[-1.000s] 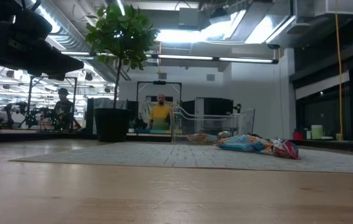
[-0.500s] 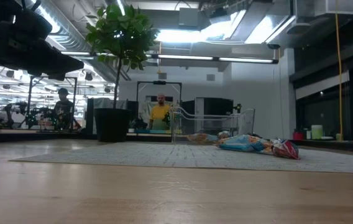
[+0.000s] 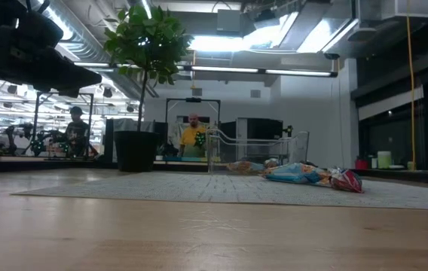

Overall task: Pick and place Granola Bars by type
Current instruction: Put the red granola bar into the bottom right transparent bin

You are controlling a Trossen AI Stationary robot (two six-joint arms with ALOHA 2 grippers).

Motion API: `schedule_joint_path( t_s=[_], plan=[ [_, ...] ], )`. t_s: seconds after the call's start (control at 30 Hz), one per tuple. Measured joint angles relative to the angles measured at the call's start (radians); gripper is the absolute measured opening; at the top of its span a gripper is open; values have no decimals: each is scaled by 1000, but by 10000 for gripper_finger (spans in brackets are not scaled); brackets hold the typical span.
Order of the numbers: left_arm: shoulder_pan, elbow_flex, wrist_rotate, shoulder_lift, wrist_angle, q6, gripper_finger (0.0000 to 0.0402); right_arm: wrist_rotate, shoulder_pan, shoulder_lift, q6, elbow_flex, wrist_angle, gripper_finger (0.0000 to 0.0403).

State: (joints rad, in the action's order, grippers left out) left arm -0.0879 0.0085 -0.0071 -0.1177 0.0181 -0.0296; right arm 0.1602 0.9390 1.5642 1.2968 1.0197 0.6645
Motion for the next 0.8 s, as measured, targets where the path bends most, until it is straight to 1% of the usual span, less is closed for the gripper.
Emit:
schedule_joint_path(
  t_s=[0.07,0.17,0.33,0.43,0.57,0.7,0.8],
  plan=[
    [0,0,0,0,0,0,8,-8,0,-16,-17,22,21,188],
    [0,0,0,0,0,0,12,-47,-5,-43,-46,69,76,188],
    [0,0,0,0,0,0,11,-131,-23,-52,-134,198,278,188],
    [0,0,0,0,0,0,7,-193,-41,-51,-206,273,421,188],
    [0,0,0,0,0,0,7,-296,-78,-51,-316,365,562,188],
    [0,0,0,0,0,0,11,-401,-134,-51,-429,434,659,188],
    [0,0,0,0,0,0,13,-444,-190,-51,-535,466,687,188]
  ],
)
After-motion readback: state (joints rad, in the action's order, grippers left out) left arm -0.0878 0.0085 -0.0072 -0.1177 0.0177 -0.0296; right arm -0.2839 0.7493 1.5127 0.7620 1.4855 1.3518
